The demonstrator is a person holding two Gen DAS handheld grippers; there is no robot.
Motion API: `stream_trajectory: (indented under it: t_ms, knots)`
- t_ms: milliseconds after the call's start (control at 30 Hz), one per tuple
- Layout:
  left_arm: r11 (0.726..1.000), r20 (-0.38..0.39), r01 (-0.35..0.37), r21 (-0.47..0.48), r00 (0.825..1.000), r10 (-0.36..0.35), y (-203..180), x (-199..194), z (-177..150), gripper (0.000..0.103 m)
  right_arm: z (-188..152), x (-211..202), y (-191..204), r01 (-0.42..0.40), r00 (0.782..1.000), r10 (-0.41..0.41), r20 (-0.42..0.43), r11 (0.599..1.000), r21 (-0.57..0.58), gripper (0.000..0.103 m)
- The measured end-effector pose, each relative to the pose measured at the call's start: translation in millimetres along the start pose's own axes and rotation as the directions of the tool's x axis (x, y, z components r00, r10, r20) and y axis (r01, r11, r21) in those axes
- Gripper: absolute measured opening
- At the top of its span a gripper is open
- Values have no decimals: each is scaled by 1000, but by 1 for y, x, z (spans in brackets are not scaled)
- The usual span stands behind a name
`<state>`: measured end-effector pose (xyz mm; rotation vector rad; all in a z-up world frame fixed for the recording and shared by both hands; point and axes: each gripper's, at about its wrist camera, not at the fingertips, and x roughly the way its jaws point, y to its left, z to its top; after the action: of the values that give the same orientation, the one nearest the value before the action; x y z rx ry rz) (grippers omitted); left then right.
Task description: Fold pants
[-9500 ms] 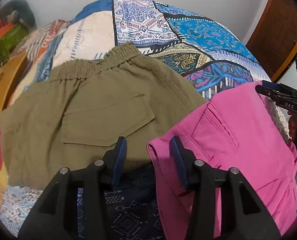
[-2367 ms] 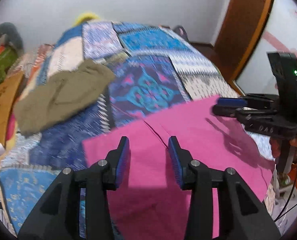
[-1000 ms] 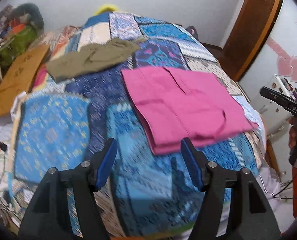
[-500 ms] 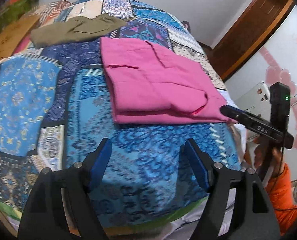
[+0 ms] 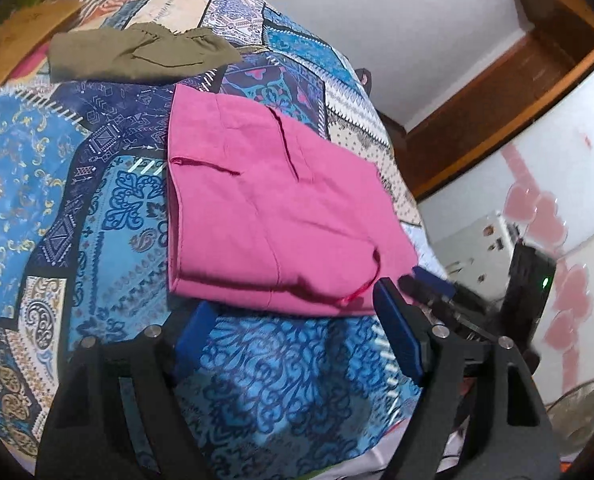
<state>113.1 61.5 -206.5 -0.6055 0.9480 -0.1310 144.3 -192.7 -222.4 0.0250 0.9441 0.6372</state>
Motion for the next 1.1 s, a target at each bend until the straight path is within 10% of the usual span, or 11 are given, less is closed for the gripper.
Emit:
stream_trajectory:
  t_ms: [300, 533, 833, 1100]
  knots:
    - [998, 16, -24, -53, 1000, 25, 7, 18, 18, 77, 0, 1, -1, -7, 1000, 7, 0, 1000, 1, 52]
    - [995, 23, -45, -87, 999, 47, 20, 21, 27, 41, 3, 1, 0, 1, 1000, -1, -11, 1000, -4, 52]
    - [978, 80, -147, 149, 987, 136, -3, -8, 19, 23, 25, -7, 22, 5, 1000, -4, 8, 998, -60, 53]
    - [903, 156, -276, 329, 959, 236, -20, -46, 15, 22, 42, 13, 71, -58, 998, 59, 2, 987, -148, 53]
